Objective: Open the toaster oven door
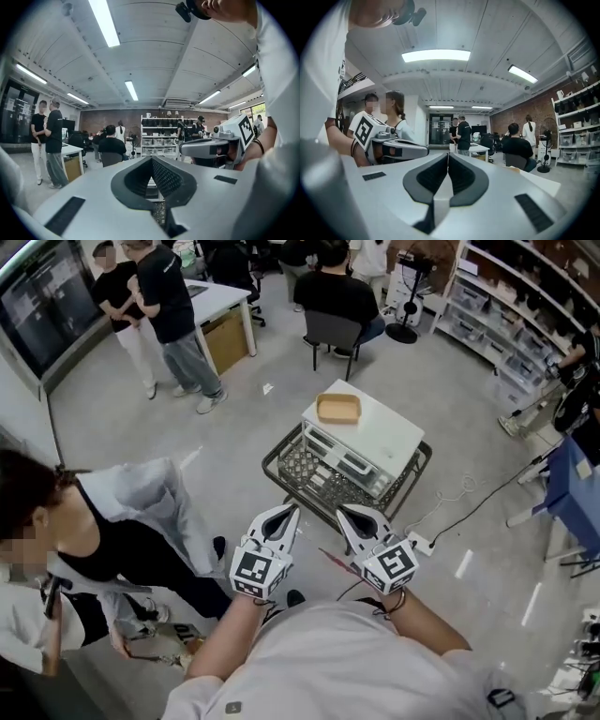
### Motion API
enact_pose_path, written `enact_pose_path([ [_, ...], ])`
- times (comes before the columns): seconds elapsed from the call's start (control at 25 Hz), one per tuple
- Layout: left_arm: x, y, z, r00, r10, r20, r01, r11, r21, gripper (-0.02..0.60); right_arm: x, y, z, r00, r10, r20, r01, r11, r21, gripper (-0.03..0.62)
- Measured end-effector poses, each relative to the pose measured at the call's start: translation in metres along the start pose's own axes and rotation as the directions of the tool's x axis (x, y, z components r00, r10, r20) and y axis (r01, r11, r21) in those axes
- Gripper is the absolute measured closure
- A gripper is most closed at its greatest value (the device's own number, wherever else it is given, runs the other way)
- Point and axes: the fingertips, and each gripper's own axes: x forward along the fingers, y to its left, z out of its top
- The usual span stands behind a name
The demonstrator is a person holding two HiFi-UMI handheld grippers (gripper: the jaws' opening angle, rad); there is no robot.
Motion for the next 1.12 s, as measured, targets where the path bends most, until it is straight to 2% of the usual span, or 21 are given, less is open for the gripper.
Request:
enact_pose_path([
  [0.2, -0.007, 0.035, 0.005, 1.0, -0.02, 0.003, 0.02, 1.0, -0.017, 0.565, 0.03, 0.017, 0.006, 1.0, -0.019, -0.014, 0.019, 1.0, 0.005, 0.574],
  [0.52, 0.001, 0.053, -0.017, 0.998, -0.062, -0.004, 0.062, 0.998, -0.032, 0.565, 0.049, 0.018, -0.006, 0.998, -0.049, -0.027, 0.049, 0.999, -0.012, 0.574],
  [0.76, 0.031, 0.068, -0.017, 0.997, -0.078, -0.018, 0.078, 0.997, -0.011, 0.565, 0.068, -0.012, -0.01, 0.998, -0.063, -0.026, 0.063, 0.998, 0.0, 0.574],
  [1.0, 0.092, 0.107, -0.046, 0.995, -0.099, -0.02, 0.098, 0.995, -0.009, 0.565, 0.112, -0.062, -0.047, 0.996, -0.077, -0.044, 0.077, 0.997, -0.002, 0.574],
  [1.12, 0.118, 0.106, -0.035, 0.994, -0.103, -0.034, 0.103, 0.995, 0.004, 0.565, 0.113, -0.089, -0.04, 0.996, -0.081, -0.044, 0.081, 0.997, 0.013, 0.574],
])
